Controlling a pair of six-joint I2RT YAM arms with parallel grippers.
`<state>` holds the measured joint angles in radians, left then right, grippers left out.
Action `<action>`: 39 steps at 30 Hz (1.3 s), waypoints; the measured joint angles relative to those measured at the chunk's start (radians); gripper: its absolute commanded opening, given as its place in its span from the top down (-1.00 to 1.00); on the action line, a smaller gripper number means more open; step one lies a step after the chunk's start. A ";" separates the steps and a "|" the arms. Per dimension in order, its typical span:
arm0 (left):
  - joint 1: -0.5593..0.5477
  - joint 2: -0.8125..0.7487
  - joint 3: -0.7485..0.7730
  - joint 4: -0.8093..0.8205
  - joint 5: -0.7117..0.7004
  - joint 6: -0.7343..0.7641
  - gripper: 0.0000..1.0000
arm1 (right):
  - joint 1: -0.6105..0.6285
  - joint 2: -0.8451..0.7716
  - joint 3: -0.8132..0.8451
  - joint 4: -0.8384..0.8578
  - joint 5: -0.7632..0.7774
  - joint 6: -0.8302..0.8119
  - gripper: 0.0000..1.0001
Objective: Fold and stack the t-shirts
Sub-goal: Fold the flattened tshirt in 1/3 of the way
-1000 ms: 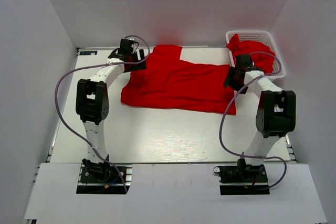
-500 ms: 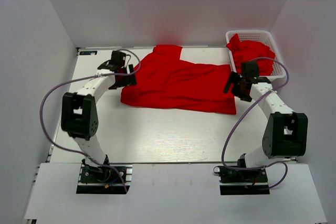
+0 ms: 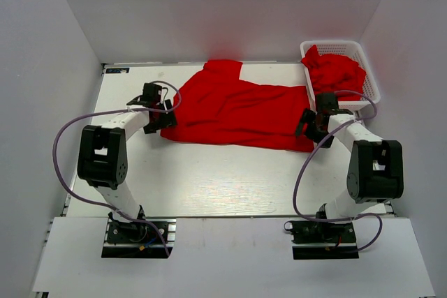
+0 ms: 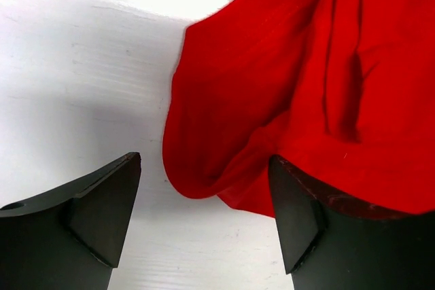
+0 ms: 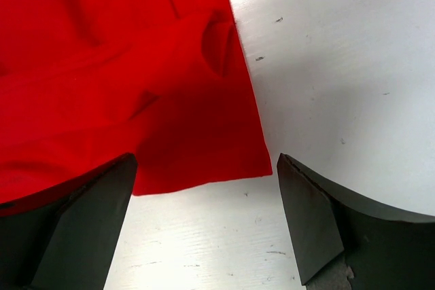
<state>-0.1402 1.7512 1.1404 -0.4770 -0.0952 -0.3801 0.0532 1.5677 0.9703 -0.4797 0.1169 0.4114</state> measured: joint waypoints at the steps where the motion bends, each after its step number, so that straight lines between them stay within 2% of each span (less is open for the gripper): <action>1: 0.001 0.000 -0.006 0.008 0.005 -0.002 -0.70 | 0.000 0.007 0.000 0.003 0.000 0.002 -0.80; 12: 0.001 0.021 -0.079 0.082 0.032 -0.003 -0.59 | -0.001 0.012 -0.056 0.008 0.015 0.015 -0.77; 13: 0.001 0.021 -0.081 0.089 0.032 -0.003 -0.59 | -0.001 0.012 -0.060 0.008 0.018 0.016 -0.74; 16: 0.001 0.021 -0.087 0.108 0.031 -0.006 -0.43 | -0.002 0.012 -0.080 0.011 0.021 0.023 -0.58; 17: 0.001 0.021 -0.089 0.114 0.032 -0.006 -0.29 | -0.003 0.012 -0.087 0.011 0.021 0.026 -0.51; 20: 0.000 0.021 -0.096 0.130 0.032 -0.010 -0.14 | -0.008 0.011 -0.093 0.020 0.019 0.030 -0.29; 23: -0.003 0.022 -0.104 0.149 0.036 -0.015 0.21 | -0.015 0.012 -0.099 0.038 0.016 0.034 -0.23; 24: -0.005 0.022 -0.109 0.157 0.040 -0.015 0.44 | -0.017 0.012 -0.101 0.047 0.014 0.034 -0.15; 25: -0.005 0.022 -0.114 0.167 0.047 -0.019 0.60 | -0.019 0.012 -0.102 0.055 0.011 0.034 0.09; 26: -0.006 0.022 -0.120 0.179 0.053 -0.018 0.80 | -0.021 0.012 -0.103 0.064 0.009 0.033 0.19; 27: -0.006 0.021 -0.124 0.188 0.058 -0.018 1.00 | -0.022 0.014 -0.106 0.077 0.004 0.037 0.53; 29: -0.006 0.019 -0.130 0.200 0.062 -0.024 1.00 | -0.026 0.016 -0.113 0.096 -0.009 0.033 1.00; 34: -0.006 -0.012 -0.167 0.207 0.058 -0.055 1.00 | -0.028 0.010 -0.126 0.121 -0.027 0.048 1.00; 39: -0.006 -0.089 -0.220 0.084 0.011 -0.117 1.00 | -0.027 -0.055 -0.182 0.092 -0.031 0.056 1.00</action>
<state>-0.1459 1.6627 0.9207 -0.3935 -0.0837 -0.4973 0.0257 1.5127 0.7883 -0.3874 0.0860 0.4671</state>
